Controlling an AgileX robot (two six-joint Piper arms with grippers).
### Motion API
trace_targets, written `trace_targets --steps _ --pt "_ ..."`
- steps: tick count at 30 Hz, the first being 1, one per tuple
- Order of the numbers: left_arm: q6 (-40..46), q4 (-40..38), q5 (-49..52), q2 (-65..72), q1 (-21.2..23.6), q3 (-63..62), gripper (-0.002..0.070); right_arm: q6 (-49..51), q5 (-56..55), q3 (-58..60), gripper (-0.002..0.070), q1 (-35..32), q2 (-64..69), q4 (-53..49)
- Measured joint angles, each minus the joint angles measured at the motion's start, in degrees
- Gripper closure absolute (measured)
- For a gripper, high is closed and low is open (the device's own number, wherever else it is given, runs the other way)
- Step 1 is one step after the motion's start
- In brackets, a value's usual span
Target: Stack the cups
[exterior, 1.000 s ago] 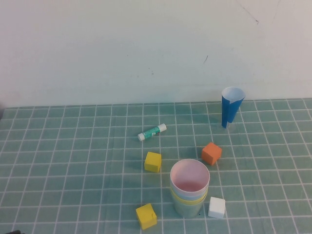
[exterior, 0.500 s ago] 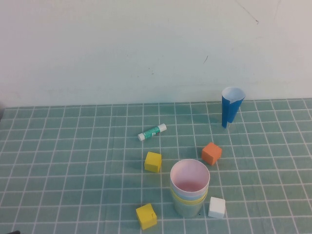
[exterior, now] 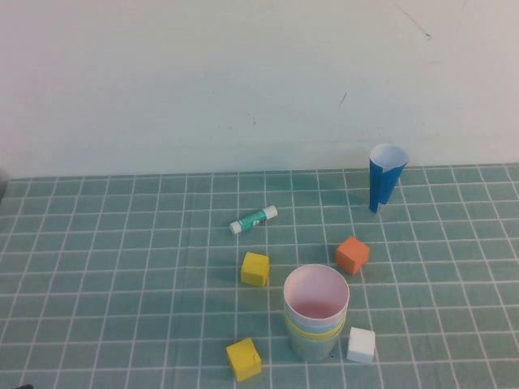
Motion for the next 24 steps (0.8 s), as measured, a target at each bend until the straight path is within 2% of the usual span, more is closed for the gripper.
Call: trace_targets --steps 7,24 --pt "0.0 0.0 0.0 0.0 0.0 0.0 0.0677 6.18 1.72 -0.11 0.0678 5.56 -0.05 -3.59" --pt "0.0 -0.12 0.12 0.0 0.0 0.0 0.0677 6.77 1.94 -0.22 0.0678 6.16 -0.05 -4.19"
